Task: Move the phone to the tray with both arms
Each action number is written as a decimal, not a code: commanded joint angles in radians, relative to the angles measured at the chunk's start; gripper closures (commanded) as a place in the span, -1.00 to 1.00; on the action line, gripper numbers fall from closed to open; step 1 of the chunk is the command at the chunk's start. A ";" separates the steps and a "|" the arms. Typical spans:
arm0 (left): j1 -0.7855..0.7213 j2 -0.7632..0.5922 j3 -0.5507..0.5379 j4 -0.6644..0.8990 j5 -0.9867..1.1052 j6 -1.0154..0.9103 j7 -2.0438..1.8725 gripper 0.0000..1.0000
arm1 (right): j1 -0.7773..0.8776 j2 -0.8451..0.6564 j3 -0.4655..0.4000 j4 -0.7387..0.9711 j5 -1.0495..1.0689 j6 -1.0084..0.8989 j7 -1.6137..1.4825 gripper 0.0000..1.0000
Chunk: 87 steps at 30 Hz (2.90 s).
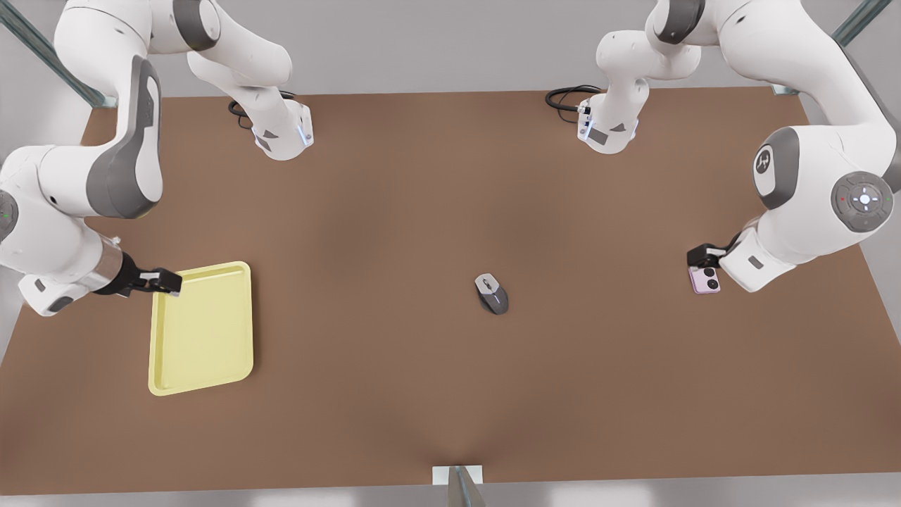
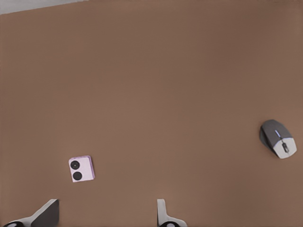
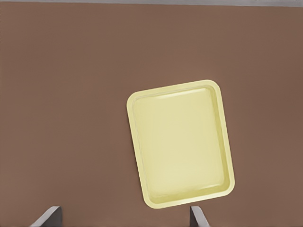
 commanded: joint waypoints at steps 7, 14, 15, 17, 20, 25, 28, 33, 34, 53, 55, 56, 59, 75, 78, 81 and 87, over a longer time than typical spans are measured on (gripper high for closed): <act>0.001 -0.027 0.122 -0.370 -0.006 0.407 0.061 -1.00 | 0.008 0.022 -0.005 0.003 0.008 0.116 0.008 -1.00; 0.005 -0.017 0.201 -0.745 -0.063 0.829 0.108 -1.00 | 0.005 0.022 -0.003 0.003 0.008 0.116 0.010 -1.00; 0.006 -0.016 0.214 -0.792 -0.073 0.892 0.150 -1.00 | 0.004 0.022 -0.003 0.003 0.009 0.118 0.010 -1.00; 0.008 -0.010 0.235 -0.843 -0.132 0.938 0.243 -1.00 | 0.004 0.022 -0.003 0.003 0.009 0.118 0.008 -1.00; 0.035 0.006 0.260 -0.877 -0.133 0.988 0.375 -1.00 | 0.004 0.022 -0.003 0.003 0.008 0.118 0.008 -1.00; 0.074 0.059 0.261 -0.877 -0.133 1.038 0.547 -1.00 | 0.004 0.022 -0.003 0.003 0.008 0.118 0.010 -1.00; 0.087 0.081 0.273 -0.878 -0.133 1.038 0.650 -1.00 | 0.002 0.022 -0.005 0.004 0.008 0.118 0.010 -1.00; 0.090 0.110 0.278 -0.890 -0.133 1.048 0.682 -1.00 | 0.002 0.022 -0.005 0.003 0.008 0.118 0.010 -1.00; 0.090 0.119 0.278 -0.890 -0.133 1.056 0.684 -1.00 | 0.002 0.022 -0.005 0.004 0.008 0.118 0.010 -1.00; 0.113 0.191 0.278 -0.889 -0.330 1.073 0.673 -1.00 | 0.013 0.010 -0.003 0.004 0.009 0.121 0.010 -1.00; 0.113 0.197 0.278 -0.887 -0.330 1.073 0.673 -0.98 | 0.005 -0.027 -0.005 0.004 -0.001 0.112 0.008 -1.00; 0.113 0.197 0.278 -0.887 -0.330 1.073 0.673 -0.79 | 0.004 -0.026 -0.005 0.004 -0.005 0.110 0.006 -1.00; 0.115 0.200 0.278 -0.887 -0.328 1.071 0.676 -0.67 | 0.000 -0.029 -0.008 0.004 0.009 0.110 0.008 -1.00; 0.052 0.193 0.267 -0.803 -0.327 0.962 0.612 -0.62 | -0.009 -0.078 -0.005 0.007 0.035 -0.032 0.010 -1.00; -0.084 0.205 0.270 -0.691 -0.317 0.855 0.444 -0.62 | -0.015 -0.081 -0.013 0.010 0.031 -0.032 0.010 -1.00; -0.265 0.211 0.272 -0.591 -0.296 0.755 0.187 -0.62 | -0.016 -0.082 -0.016 0.016 0.037 -0.034 0.010 -1.00; -0.540 0.354 0.272 -0.240 -0.288 0.470 -0.327 -0.62 | -0.018 -0.082 -0.026 0.018 0.038 -0.032 0.011 -1.00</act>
